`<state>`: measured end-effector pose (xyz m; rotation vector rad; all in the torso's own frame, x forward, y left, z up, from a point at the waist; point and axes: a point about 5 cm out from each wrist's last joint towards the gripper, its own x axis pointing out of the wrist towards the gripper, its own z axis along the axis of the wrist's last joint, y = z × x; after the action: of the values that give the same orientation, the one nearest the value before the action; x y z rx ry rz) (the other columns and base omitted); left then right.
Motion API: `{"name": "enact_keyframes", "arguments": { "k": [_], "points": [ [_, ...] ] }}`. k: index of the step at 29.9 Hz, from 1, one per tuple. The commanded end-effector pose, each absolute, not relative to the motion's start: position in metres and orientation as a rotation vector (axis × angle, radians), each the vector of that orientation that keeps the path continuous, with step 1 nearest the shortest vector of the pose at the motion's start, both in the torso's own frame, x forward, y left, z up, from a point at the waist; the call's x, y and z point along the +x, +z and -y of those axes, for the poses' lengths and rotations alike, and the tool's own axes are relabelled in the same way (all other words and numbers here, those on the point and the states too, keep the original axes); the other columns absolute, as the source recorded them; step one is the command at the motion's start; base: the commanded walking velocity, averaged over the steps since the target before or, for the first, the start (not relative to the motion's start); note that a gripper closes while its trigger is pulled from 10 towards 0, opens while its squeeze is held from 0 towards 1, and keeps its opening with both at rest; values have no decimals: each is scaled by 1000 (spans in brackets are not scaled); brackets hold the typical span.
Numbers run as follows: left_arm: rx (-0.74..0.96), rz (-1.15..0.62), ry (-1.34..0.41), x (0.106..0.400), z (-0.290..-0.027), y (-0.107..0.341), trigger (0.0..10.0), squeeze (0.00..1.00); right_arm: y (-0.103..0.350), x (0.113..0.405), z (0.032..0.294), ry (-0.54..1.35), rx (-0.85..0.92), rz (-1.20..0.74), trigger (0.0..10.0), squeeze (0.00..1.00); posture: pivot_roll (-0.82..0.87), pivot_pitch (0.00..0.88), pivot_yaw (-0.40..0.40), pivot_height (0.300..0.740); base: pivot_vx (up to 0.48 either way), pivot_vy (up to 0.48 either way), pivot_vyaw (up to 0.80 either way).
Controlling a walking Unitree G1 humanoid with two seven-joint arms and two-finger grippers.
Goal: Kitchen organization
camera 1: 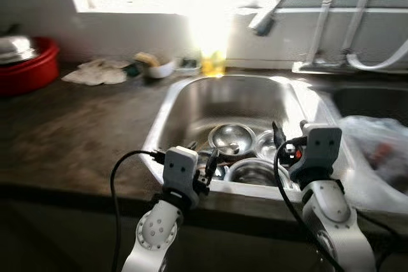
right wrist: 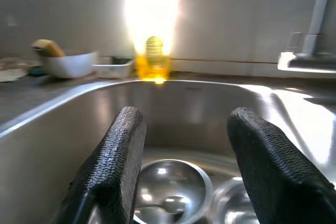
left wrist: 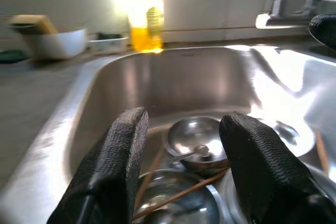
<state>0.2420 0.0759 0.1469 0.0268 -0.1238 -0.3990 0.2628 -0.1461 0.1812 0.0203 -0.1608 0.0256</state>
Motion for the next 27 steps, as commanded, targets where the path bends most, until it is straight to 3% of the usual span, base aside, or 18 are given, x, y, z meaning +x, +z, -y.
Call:
{"name": "enact_keyframes", "arguments": {
  "k": [1,17,27],
  "points": [
    [29,147,-384,242,-81,152,10000,0,185,265,138,56,25,181,10000,0,63,0,2,740,-240,247,800],
    [33,132,-383,241,-82,148,10000,0,184,268,136,57,30,174,10000,0,64,0,4,740,-75,269,783],
    [35,128,-374,241,-84,148,10000,0,183,271,136,45,51,159,10000,0,67,0,4,740,-169,293,80]
  ]
}}
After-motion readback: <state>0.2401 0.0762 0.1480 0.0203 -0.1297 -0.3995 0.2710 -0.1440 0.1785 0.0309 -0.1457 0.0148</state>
